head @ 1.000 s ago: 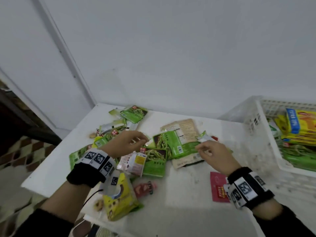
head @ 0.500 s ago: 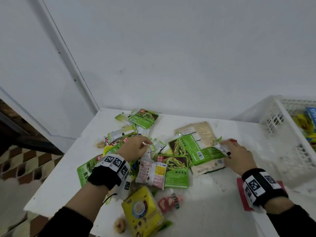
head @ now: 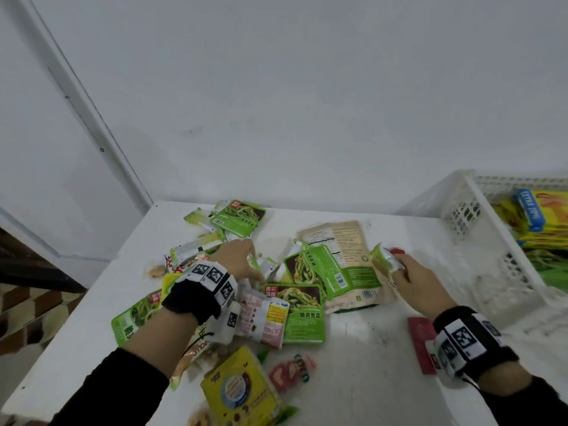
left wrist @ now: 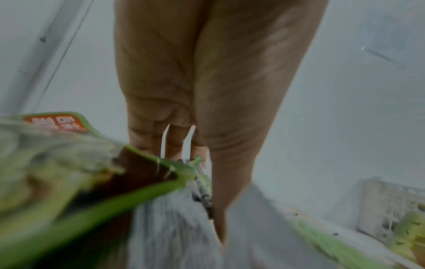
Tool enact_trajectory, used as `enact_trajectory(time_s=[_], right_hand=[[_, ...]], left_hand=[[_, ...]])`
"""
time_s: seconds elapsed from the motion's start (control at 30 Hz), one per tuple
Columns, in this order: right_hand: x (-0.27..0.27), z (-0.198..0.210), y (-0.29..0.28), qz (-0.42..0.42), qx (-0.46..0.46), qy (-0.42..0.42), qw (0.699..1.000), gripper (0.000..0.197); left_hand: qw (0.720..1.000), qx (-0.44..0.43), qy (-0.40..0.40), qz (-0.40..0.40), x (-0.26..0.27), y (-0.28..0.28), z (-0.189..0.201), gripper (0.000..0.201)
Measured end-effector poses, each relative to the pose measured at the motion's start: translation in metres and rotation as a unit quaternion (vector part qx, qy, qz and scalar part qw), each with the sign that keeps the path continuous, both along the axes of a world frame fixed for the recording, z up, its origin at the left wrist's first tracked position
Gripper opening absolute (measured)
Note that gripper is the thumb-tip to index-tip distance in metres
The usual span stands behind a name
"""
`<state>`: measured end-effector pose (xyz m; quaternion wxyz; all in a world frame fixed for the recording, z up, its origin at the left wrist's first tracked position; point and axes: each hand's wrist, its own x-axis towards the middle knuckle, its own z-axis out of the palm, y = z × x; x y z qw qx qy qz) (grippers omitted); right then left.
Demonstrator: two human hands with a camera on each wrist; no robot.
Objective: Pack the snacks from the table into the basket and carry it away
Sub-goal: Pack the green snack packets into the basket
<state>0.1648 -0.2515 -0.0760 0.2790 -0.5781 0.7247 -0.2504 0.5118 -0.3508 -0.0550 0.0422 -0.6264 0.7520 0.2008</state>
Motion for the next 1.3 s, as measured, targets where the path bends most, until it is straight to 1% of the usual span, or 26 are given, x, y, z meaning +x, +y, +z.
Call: enact_trajectory(time_s=[0.07, 0.13, 0.2, 0.23, 0.27, 0.3, 0.37, 0.4, 0.5, 0.6, 0.67, 0.73, 0.83, 0.93, 1.07, 1.13, 1.23, 1.3], right_hand=[[-0.003, 0.007, 0.001, -0.010, 0.003, -0.051, 0.999, 0.037], [-0.004, 0.015, 0.003, -0.023, 0.004, -0.108, 0.994, 0.037], [-0.004, 0.025, 0.006, -0.034, 0.004, -0.176, 0.984, 0.033], [-0.005, 0.032, 0.009, -0.030, 0.007, -0.207, 0.978, 0.035], [-0.006, 0.038, 0.013, -0.019, 0.009, -0.230, 0.973, 0.042], [-0.009, 0.044, 0.018, -0.004, 0.011, -0.238, 0.971, 0.051], [-0.020, 0.050, 0.027, 0.021, 0.005, -0.211, 0.977, 0.065], [-0.027, 0.054, 0.031, 0.026, -0.003, -0.193, 0.981, 0.067], [-0.058, 0.071, 0.047, 0.021, -0.043, -0.175, 0.984, 0.058], [-0.101, 0.093, 0.067, 0.004, -0.072, -0.160, 0.985, 0.048], [-0.136, 0.103, 0.079, -0.014, -0.092, -0.131, 0.987, 0.047], [-0.173, 0.112, 0.091, -0.028, -0.111, -0.114, 0.987, 0.049], [-0.233, 0.121, 0.110, -0.045, -0.122, -0.076, 0.989, 0.041], [-0.291, 0.130, 0.125, -0.069, -0.129, -0.034, 0.989, 0.032], [-0.370, 0.137, 0.137, -0.097, -0.126, 0.077, 0.984, 0.036], [-0.407, 0.138, 0.142, -0.101, -0.103, 0.132, 0.981, 0.037], [-0.450, 0.126, 0.146, -0.108, -0.074, 0.202, 0.971, 0.036], [-0.464, 0.117, 0.147, -0.114, -0.052, 0.243, 0.962, 0.036]], left_hand=[[0.998, -0.021, 0.061, 0.003, 0.001, 0.006, 0.019, 0.050], [0.987, -0.058, 0.147, -0.005, -0.003, 0.012, 0.043, 0.041], [0.965, -0.111, 0.238, -0.013, -0.013, 0.015, 0.064, 0.025], [0.951, -0.133, 0.278, -0.008, -0.021, 0.017, 0.073, 0.018], [0.936, -0.145, 0.321, 0.001, -0.030, 0.019, 0.081, 0.015], [0.921, -0.146, 0.362, 0.006, -0.041, 0.021, 0.086, 0.016], [0.899, -0.146, 0.413, -0.010, -0.069, 0.024, 0.096, 0.027], [0.894, -0.147, 0.423, -0.026, -0.085, 0.025, 0.100, 0.031], [0.879, -0.141, 0.451, -0.067, -0.142, 0.025, 0.111, 0.031], [0.869, -0.120, 0.469, -0.108, -0.209, 0.028, 0.128, 0.028], [0.857, -0.098, 0.484, -0.147, -0.255, 0.033, 0.141, 0.028], [0.845, -0.088, 0.495, -0.183, -0.304, 0.040, 0.151, 0.030], [0.830, -0.106, 0.505, -0.210, -0.379, 0.052, 0.156, 0.025], [0.835, -0.127, 0.483, -0.231, -0.448, 0.060, 0.153, 0.017], [0.848, -0.120, 0.459, -0.236, -0.529, 0.064, 0.153, 0.010], [0.844, -0.118, 0.464, -0.243, -0.563, 0.063, 0.155, 0.010], [0.837, -0.107, 0.482, -0.237, -0.608, 0.056, 0.152, 0.014], [0.849, -0.072, 0.479, -0.210, -0.635, 0.050, 0.141, 0.023]])
